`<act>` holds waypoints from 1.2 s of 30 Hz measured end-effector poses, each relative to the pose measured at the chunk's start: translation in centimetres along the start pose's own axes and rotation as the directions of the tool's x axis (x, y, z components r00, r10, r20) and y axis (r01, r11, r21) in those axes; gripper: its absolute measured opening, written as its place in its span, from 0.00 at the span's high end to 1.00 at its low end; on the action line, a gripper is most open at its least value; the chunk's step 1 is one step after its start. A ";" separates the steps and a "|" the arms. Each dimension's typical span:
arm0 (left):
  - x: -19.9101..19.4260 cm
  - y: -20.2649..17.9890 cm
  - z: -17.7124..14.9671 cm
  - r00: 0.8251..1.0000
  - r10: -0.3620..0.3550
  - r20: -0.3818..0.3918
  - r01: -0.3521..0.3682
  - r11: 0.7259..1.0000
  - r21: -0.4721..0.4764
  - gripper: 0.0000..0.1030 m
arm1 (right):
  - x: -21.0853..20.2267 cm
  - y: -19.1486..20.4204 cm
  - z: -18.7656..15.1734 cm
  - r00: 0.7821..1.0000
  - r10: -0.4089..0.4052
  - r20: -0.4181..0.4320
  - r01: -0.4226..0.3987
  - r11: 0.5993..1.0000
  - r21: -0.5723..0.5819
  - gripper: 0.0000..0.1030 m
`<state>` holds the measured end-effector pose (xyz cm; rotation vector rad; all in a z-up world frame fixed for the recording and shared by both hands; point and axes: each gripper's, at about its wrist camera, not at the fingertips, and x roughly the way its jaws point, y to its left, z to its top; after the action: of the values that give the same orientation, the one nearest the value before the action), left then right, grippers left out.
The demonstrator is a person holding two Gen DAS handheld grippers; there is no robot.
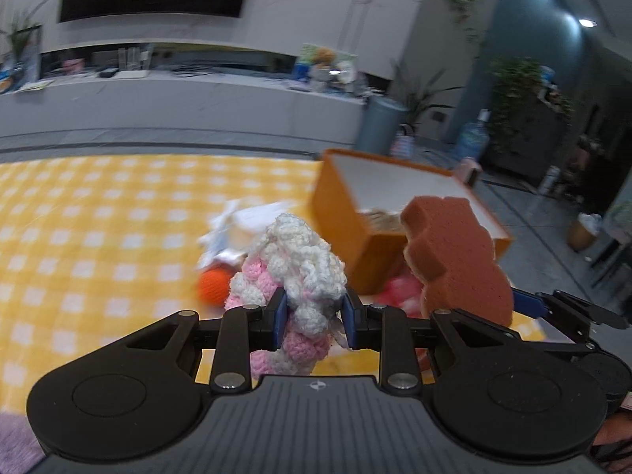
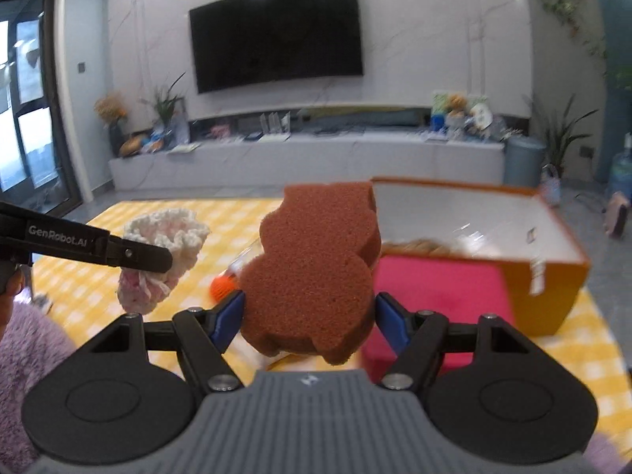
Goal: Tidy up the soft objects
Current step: 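Carry the pouch and sponge into the orange box and release both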
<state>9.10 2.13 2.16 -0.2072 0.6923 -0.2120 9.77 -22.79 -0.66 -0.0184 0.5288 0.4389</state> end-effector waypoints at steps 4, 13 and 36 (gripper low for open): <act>1.4 -2.3 1.8 0.998 -0.057 0.001 0.057 0.997 0.046 0.69 | -0.9 -2.6 1.4 0.997 -0.076 0.034 0.077 0.997 -0.016 0.31; 5.5 -7.1 5.7 0.992 -0.126 0.001 0.123 0.973 0.193 0.69 | -0.4 -9.0 5.1 0.986 -0.165 0.033 0.165 0.986 0.009 0.31; 21.0 -8.6 9.7 0.988 -0.057 -0.147 0.103 0.938 0.331 0.69 | 14.5 -18.4 8.9 0.963 -0.062 -0.263 0.089 0.992 0.090 0.30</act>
<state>30.09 -10.48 -1.06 0.1105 0.7710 -0.4222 32.84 -32.53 -1.80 0.0016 0.8059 0.3359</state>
